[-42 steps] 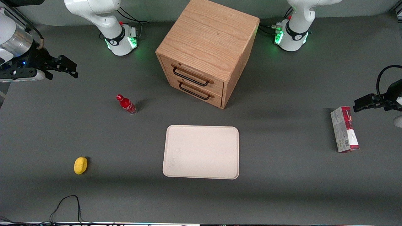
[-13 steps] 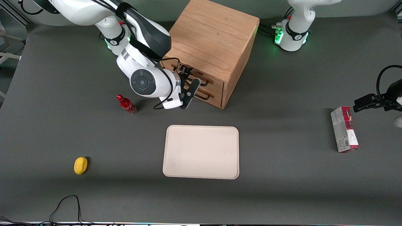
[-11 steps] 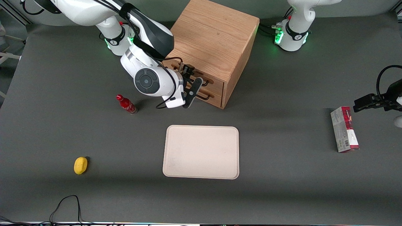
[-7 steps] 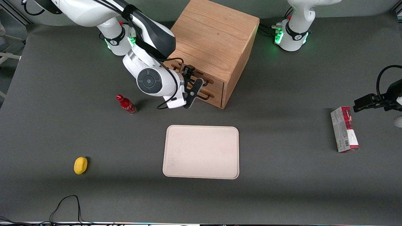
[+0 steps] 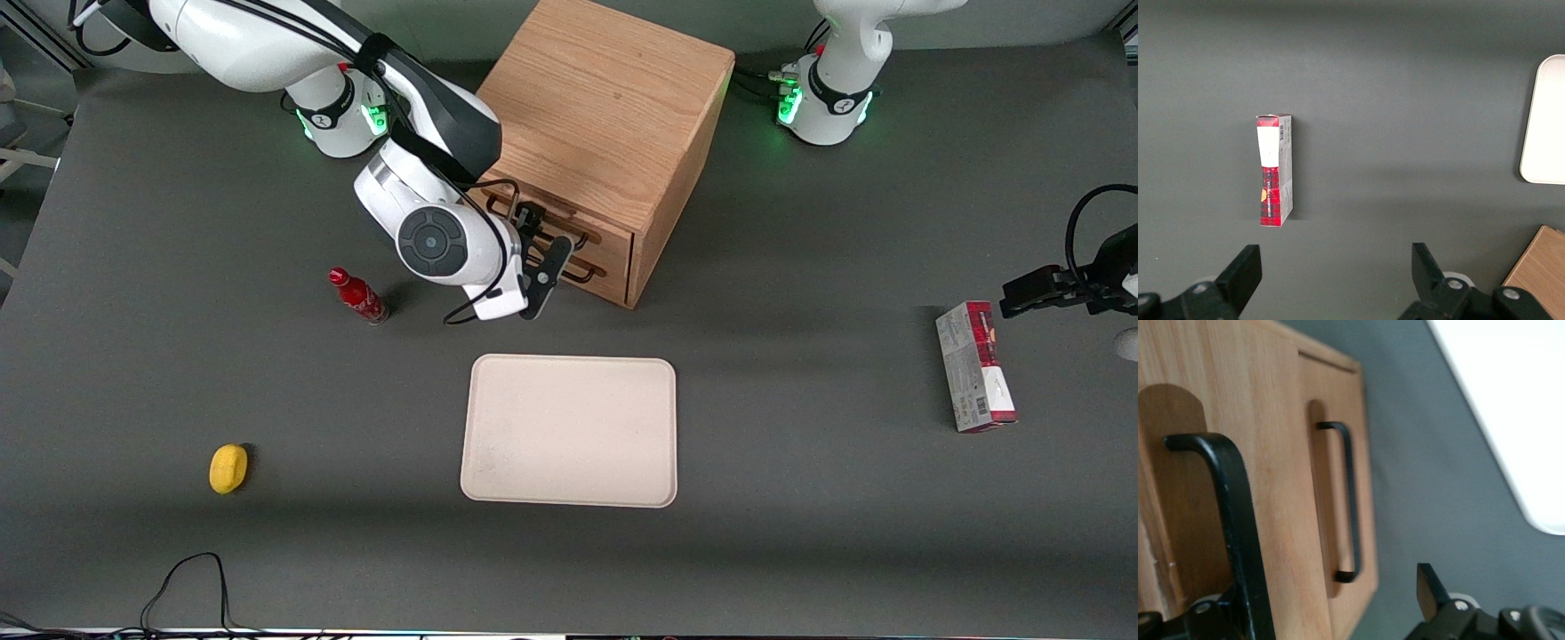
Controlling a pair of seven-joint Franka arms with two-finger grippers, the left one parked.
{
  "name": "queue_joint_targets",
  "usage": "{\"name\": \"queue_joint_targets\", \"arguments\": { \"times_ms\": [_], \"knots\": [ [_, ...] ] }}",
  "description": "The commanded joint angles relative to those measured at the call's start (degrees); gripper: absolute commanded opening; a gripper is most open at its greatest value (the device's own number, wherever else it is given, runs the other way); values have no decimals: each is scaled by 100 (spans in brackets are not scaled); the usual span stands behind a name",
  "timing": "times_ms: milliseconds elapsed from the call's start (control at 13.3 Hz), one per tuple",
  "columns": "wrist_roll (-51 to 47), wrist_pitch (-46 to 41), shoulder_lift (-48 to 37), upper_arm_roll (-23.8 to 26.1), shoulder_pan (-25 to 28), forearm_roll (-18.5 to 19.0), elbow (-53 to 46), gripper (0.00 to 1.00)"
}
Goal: Open upper drawer
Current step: 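Pull the handle outward from the cabinet with the right gripper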
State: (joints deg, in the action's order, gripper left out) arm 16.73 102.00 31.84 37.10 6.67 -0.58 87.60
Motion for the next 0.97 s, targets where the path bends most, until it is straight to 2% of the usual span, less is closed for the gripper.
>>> {"name": "queue_joint_targets", "arguments": {
  "times_ms": [0,450,900],
  "knots": [
    [146,-22,462,-106,10,513,-654,100],
    [1340,-31,806,-1002,10,576,-1525,100],
    [1394,48,885,-1381,1,567,-2106,100]
  ]
}}
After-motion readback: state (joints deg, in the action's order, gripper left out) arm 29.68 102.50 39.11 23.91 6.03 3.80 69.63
